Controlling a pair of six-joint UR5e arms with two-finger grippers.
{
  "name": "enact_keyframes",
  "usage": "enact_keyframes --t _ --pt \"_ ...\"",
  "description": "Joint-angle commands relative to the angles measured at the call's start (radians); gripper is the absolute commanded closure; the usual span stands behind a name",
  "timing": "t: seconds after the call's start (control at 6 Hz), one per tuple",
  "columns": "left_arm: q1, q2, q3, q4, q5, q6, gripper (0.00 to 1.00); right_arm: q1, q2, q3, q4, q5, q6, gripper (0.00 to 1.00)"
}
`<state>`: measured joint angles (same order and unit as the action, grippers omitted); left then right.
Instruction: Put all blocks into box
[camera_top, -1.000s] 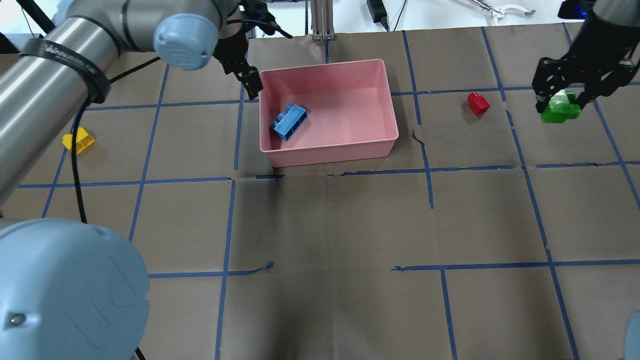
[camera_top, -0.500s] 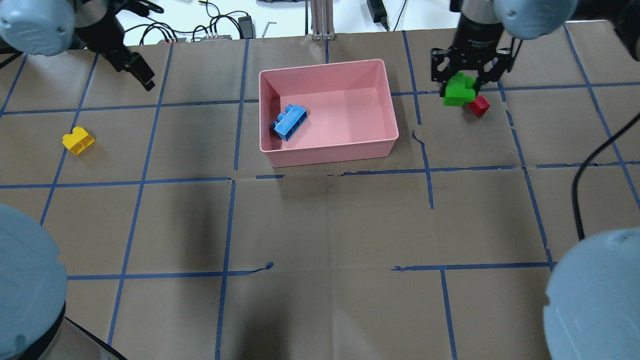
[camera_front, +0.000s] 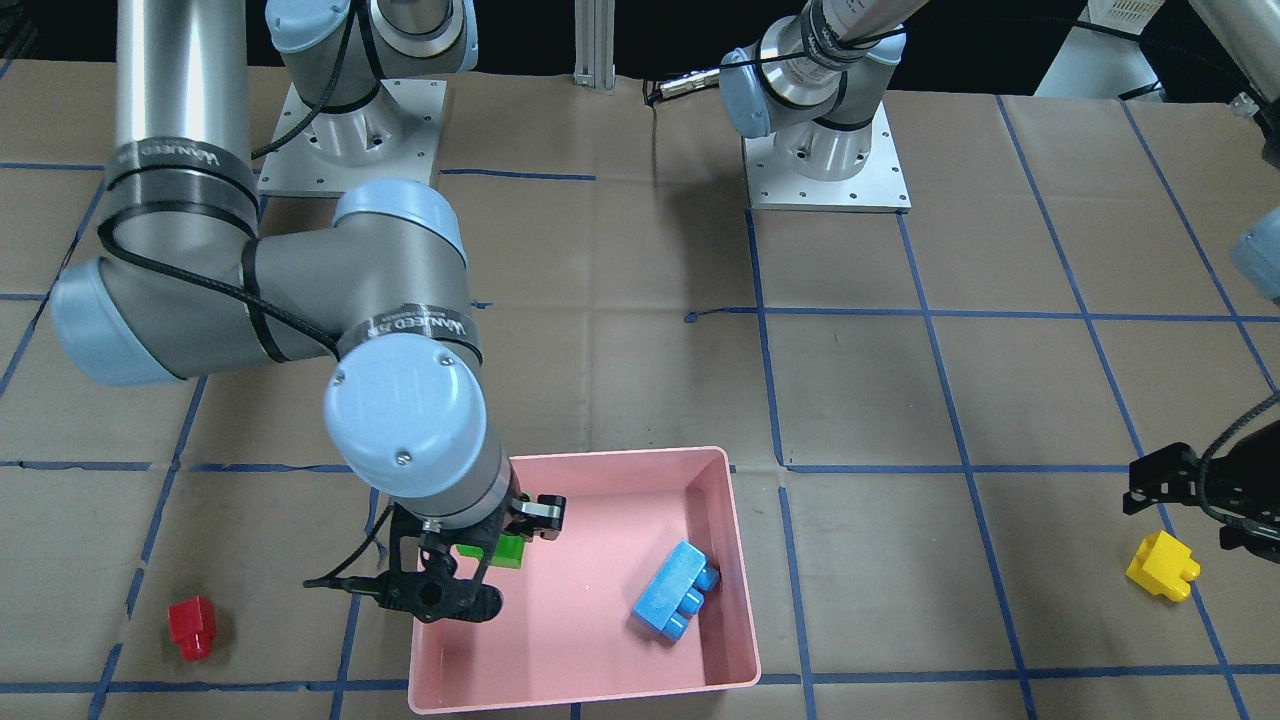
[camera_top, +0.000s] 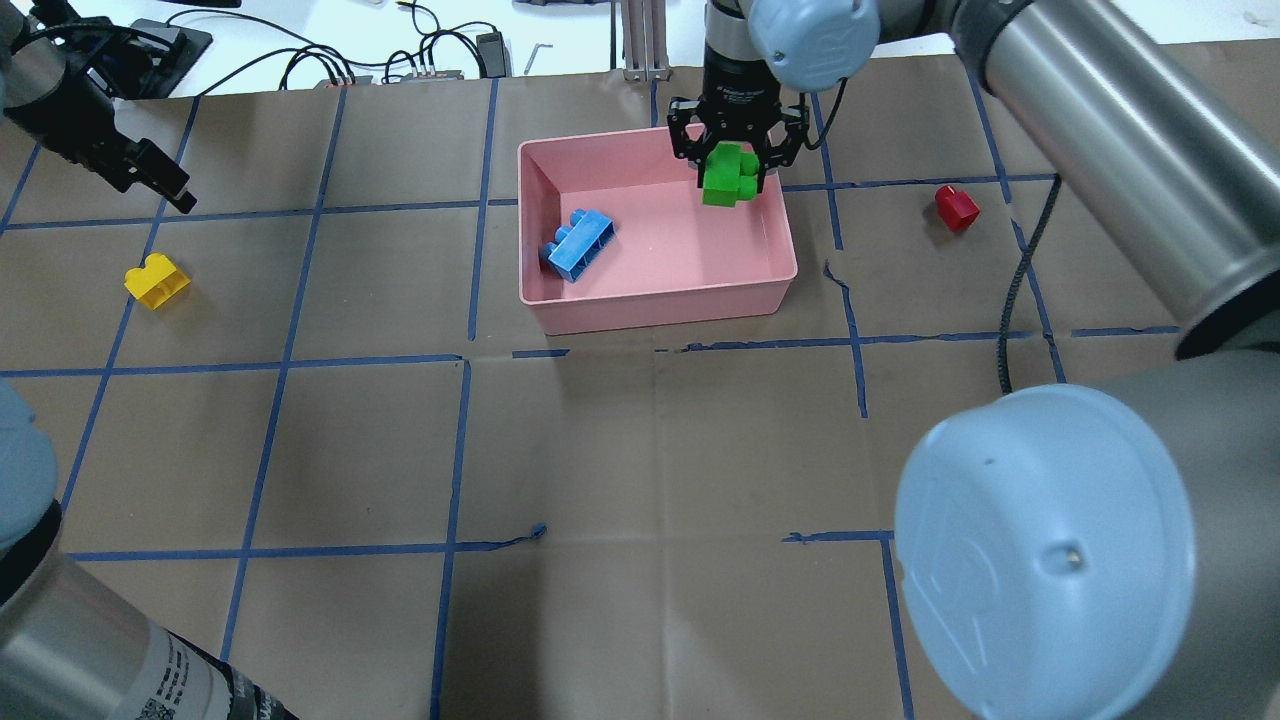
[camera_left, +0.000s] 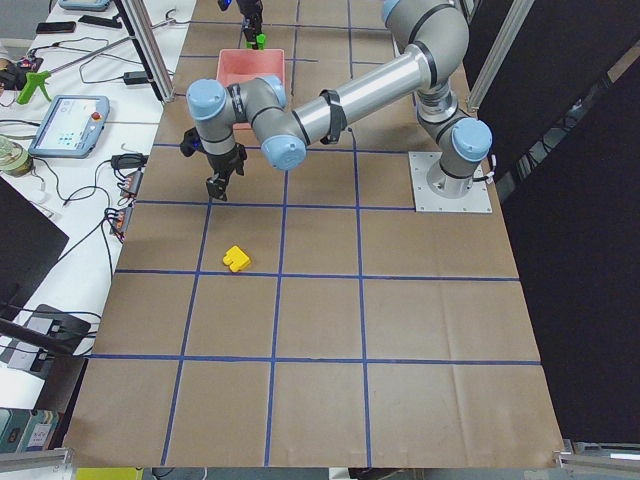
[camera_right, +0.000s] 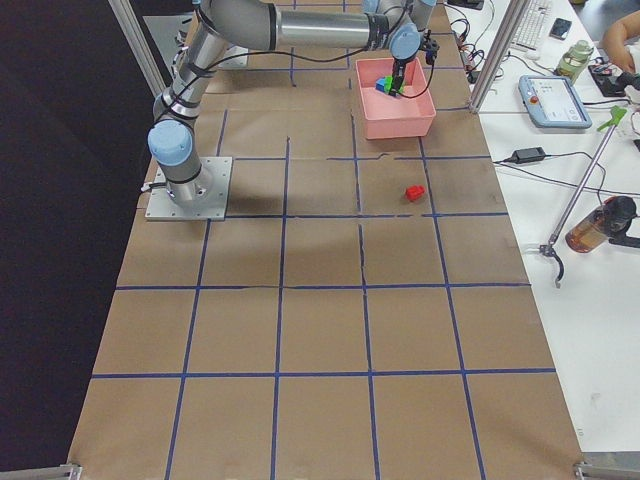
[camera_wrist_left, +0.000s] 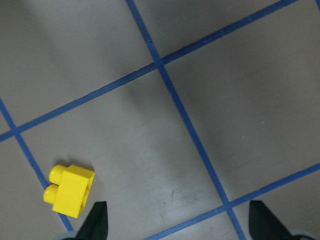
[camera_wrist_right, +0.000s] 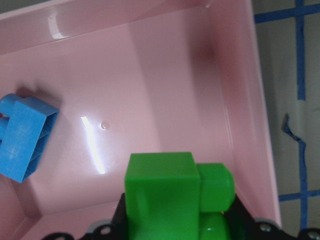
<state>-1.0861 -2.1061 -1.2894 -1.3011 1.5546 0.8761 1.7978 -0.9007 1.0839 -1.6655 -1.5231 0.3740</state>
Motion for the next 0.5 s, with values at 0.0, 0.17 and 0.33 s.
enact_keyframes --t 0.0,0.17,0.33 --pt "0.038 -0.121 0.021 0.134 0.008 0.078 0.01 0.032 0.074 -0.007 -0.049 0.049 0.014 0.19" --pt "0.063 -0.130 0.006 0.161 0.010 0.108 0.02 0.032 0.072 -0.010 -0.066 0.049 0.003 0.00" --pt "0.081 -0.173 0.010 0.211 0.009 0.186 0.02 0.029 0.062 -0.022 -0.069 0.040 0.002 0.00"
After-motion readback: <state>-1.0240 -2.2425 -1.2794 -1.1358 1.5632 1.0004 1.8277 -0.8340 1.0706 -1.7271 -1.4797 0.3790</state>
